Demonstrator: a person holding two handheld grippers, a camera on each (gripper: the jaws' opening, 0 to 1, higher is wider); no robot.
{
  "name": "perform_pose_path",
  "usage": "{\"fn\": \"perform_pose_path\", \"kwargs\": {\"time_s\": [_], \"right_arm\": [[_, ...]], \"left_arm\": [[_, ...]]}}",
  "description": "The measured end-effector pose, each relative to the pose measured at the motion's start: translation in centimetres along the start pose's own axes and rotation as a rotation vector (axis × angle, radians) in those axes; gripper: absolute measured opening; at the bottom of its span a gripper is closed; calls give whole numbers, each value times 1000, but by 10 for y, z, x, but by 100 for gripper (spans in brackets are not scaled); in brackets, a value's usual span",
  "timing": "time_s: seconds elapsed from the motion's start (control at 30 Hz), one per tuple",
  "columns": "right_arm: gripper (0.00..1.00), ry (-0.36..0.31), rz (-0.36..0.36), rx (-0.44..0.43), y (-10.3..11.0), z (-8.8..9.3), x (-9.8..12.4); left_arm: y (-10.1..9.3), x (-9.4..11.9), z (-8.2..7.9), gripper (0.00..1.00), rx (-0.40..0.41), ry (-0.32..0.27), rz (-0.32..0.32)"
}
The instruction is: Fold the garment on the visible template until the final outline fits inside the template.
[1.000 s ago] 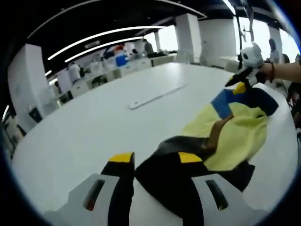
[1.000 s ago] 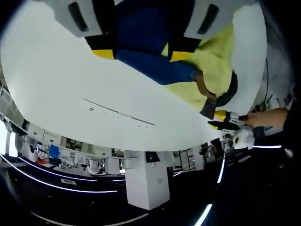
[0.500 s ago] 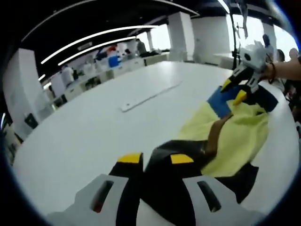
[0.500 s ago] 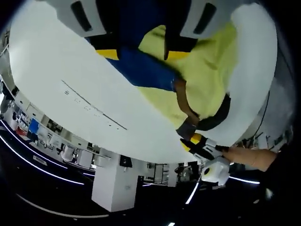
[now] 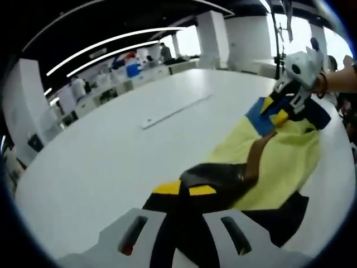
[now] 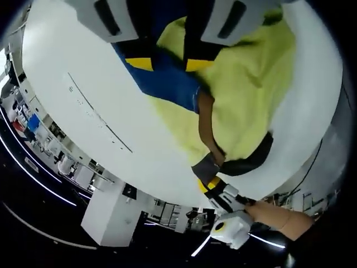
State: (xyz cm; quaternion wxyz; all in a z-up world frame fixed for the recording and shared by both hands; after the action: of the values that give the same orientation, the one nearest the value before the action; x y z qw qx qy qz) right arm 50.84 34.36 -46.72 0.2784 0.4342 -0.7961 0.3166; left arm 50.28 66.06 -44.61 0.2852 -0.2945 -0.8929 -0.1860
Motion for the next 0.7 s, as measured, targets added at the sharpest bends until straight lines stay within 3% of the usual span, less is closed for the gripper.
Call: {"fn": "perform_pose_path", "kwargs": {"time_s": [0.07,0.27,0.37,0.43,0.53,0.7], "right_arm": [[0,-12,2,13,0,-2,1],[0,-38,30,12,-6,-7,8],[0,-74,48,-24,-13,-10,14],[0,-93,99,-33,-21,-12,18],[0,-154,89,-135,-32,-15,21],[0,-159,119,-184,-56,-17,16]], "left_arm": [[2,2,-1,0,-3,-13,-4],[12,11,-13,0,18,-84,-23],[12,11,-20,0,45,-106,-24],[14,9,-23,0,55,-121,-35],[19,4,-29,0,94,-152,-29],[22,-8,-40,0,129,-178,-37]]}}
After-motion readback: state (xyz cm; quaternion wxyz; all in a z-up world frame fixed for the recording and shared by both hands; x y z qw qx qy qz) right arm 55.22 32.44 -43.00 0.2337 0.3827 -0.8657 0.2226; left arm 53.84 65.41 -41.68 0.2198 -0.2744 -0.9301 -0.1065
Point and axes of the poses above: the point that each gripper's makers call its tool centre point, and the gripper's own axes: x roughly backward along the fingers, y roughly to its left, z roughly out of its underside, the point moved 10 cm from there along x, roughly backward along the fingers, and after that the axes turned 6 degrees about y, right-handed, at the moved point
